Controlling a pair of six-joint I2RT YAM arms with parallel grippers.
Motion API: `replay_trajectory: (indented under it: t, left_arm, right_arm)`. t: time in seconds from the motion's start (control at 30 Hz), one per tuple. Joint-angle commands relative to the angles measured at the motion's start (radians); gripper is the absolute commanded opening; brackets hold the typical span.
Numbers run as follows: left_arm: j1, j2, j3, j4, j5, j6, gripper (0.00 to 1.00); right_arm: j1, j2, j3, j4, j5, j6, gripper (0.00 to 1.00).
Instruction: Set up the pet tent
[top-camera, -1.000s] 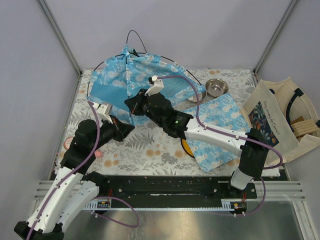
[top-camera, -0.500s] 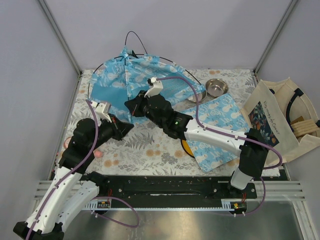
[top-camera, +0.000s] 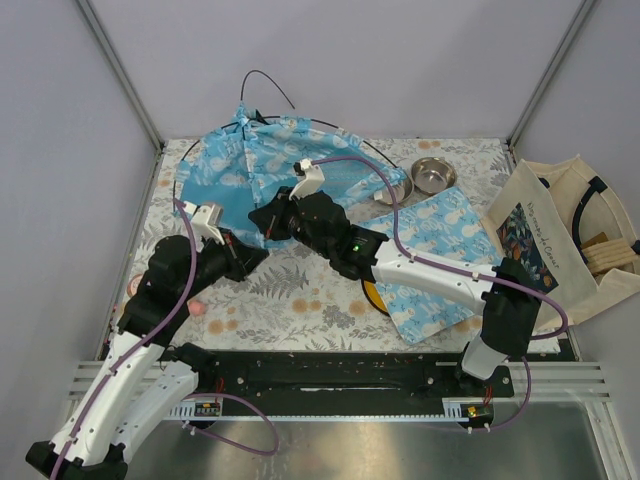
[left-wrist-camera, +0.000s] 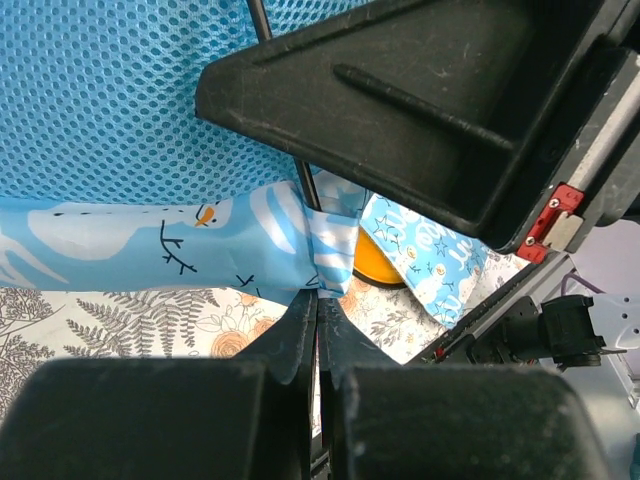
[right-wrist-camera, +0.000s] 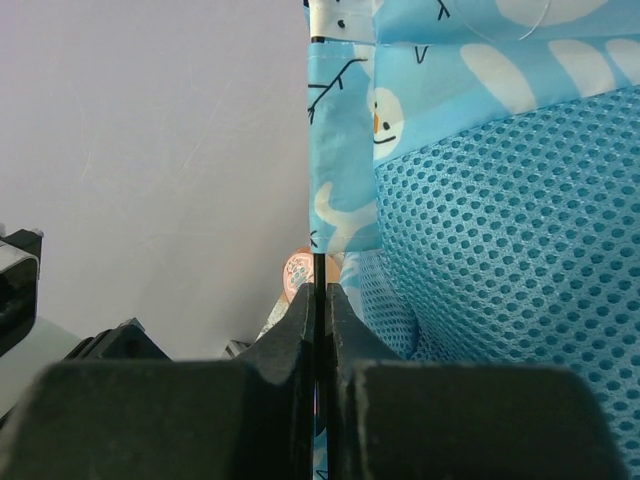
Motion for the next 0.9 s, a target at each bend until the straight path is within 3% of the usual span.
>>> replay_trajectory:
  t: [0.0, 0.1, 0.23, 0.33, 0.5, 0.6, 0.67, 0.73, 0.87]
  left_arm:
    - [-0.002, -0.001, 0.045, 0.064, 0.007, -0.016, 0.00]
    - [0.000, -0.005, 0.042, 0.052, 0.009, -0.013, 0.02]
    - [0.000, -0.025, 0.047, 0.023, -0.014, 0.002, 0.27]
    - [0.000, -0.045, 0.070, -0.009, -0.019, 0.034, 0.38]
    - [0.001, -0.126, 0.134, -0.031, 0.087, 0.171, 0.55]
    - [0.000, -0.137, 0.168, -0.049, 0.020, 0.185, 0.61]
    - [0.000, -0.105, 0.194, -0.063, -0.106, 0.133, 0.64]
    - [0.001, -0.044, 0.232, -0.100, -0.245, 0.053, 0.68]
    - [0.001, 0.131, 0.310, -0.109, -0.345, -0.076, 0.71]
  right_arm:
    - [-0.043, -0.008, -0.024, -0.029, 0.040, 0.016, 0.00]
    - [-0.043, -0.012, -0.021, -0.040, 0.037, 0.019, 0.00]
    - [-0.044, -0.023, -0.019, -0.066, 0.014, 0.028, 0.00]
    - [-0.050, -0.032, -0.019, -0.107, -0.024, 0.042, 0.00]
    - [-0.072, -0.068, -0.047, -0.148, -0.076, 0.055, 0.00]
    - [-0.076, -0.074, -0.058, -0.144, -0.113, 0.033, 0.00]
    - [-0.076, -0.072, -0.079, -0.123, -0.156, 0.010, 0.00]
    - [-0.076, -0.071, -0.100, -0.104, -0.207, -0.023, 0.00]
    - [-0.076, -0.088, -0.175, -0.101, -0.224, -0.067, 0.00]
